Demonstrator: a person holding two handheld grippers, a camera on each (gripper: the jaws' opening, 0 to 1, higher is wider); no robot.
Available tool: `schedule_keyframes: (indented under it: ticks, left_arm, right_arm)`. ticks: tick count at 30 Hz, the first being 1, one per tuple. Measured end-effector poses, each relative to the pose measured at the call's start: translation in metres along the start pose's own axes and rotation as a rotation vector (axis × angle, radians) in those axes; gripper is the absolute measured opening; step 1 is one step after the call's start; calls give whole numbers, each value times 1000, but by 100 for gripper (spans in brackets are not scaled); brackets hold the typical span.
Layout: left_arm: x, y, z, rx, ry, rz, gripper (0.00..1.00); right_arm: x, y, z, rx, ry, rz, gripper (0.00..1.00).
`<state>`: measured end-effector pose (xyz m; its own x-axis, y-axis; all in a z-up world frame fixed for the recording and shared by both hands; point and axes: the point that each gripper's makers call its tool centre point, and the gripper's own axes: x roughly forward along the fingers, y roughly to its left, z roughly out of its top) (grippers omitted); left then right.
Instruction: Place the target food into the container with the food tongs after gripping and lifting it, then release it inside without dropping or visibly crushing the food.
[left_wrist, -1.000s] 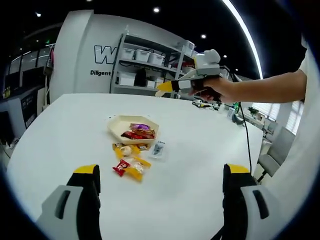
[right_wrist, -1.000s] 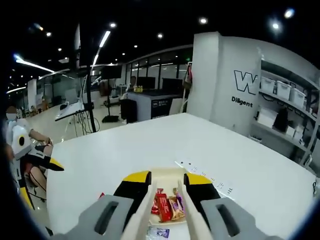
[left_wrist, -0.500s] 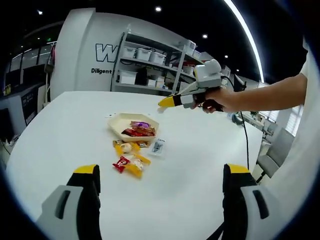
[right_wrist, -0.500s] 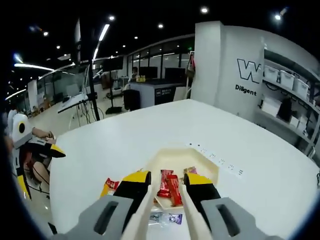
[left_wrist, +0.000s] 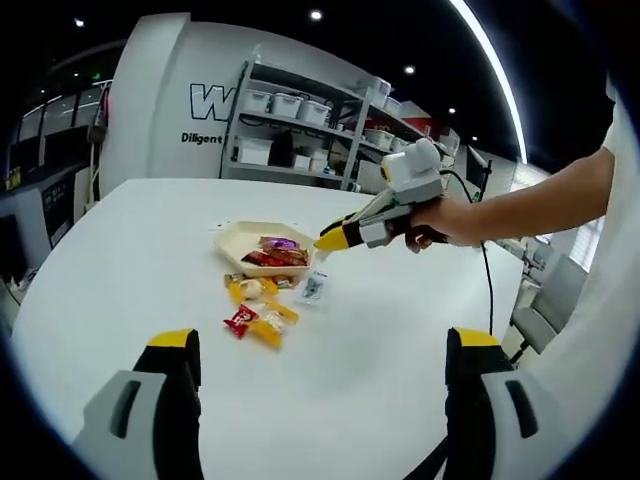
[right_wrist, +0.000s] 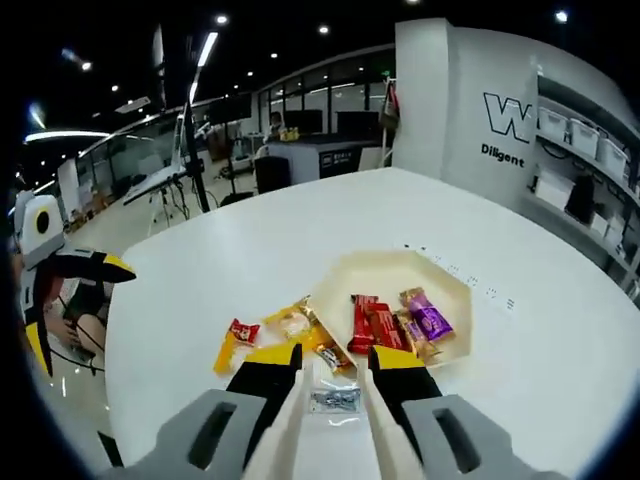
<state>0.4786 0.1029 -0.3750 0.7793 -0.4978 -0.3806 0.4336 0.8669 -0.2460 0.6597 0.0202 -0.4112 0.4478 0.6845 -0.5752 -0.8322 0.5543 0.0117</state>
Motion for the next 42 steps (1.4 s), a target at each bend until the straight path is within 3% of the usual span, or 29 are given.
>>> schedule_keyframes:
  ticks: [8, 18, 30, 42]
  left_arm:
    - [-1, 2, 1, 1, -2, 4, 99]
    - [-2, 0, -2, -4, 8, 0, 99]
    - [-6, 4, -2, -6, 16, 11, 99]
    - [-2, 2, 2, -10, 9, 1, 99]
  right_arm:
    - [11, 19, -14, -30, 32, 36, 22]
    - [15, 35, -49, -32, 111, 66, 22]
    - [23, 45, -68, -47, 153, 95, 23]
    - [12, 45, -77, -24, 161, 115, 22]
